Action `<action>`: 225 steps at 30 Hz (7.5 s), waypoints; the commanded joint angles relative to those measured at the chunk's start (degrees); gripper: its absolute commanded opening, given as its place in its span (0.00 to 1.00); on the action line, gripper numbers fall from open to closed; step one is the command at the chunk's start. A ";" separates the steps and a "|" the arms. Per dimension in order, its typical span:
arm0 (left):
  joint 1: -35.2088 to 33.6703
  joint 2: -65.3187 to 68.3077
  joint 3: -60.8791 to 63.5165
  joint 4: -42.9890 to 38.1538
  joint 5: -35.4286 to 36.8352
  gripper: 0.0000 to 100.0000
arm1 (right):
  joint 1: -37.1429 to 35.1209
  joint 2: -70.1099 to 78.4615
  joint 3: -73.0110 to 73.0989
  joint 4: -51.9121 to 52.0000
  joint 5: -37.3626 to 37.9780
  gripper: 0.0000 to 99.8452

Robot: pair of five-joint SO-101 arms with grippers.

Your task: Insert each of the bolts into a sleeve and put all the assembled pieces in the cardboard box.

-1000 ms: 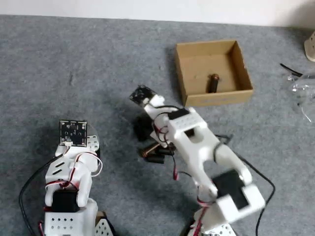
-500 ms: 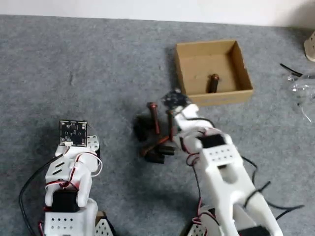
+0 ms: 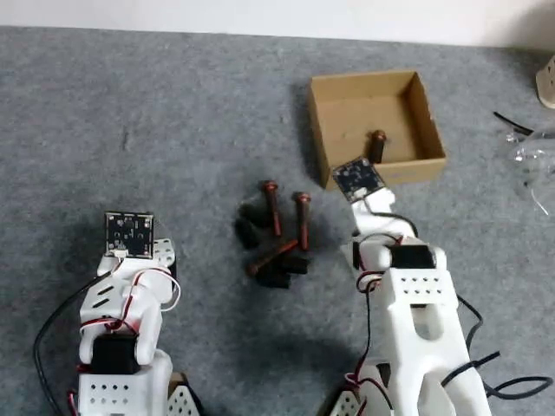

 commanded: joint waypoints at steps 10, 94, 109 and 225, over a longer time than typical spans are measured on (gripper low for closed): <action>-0.22 -0.66 -1.45 -1.49 0.26 0.01 | 1.19 -2.07 2.24 0.04 0.88 0.16; 4.97 -0.66 -1.01 -7.91 0.53 0.01 | 4.18 -64.48 43.30 -10.95 -11.52 0.00; 8.92 13.58 -14.90 -7.82 -7.65 0.06 | 4.79 -65.63 43.56 -11.21 -11.52 0.00; 52.88 114.51 -76.26 9.76 -17.49 0.01 | 19.47 -65.71 43.56 -18.59 -23.21 0.00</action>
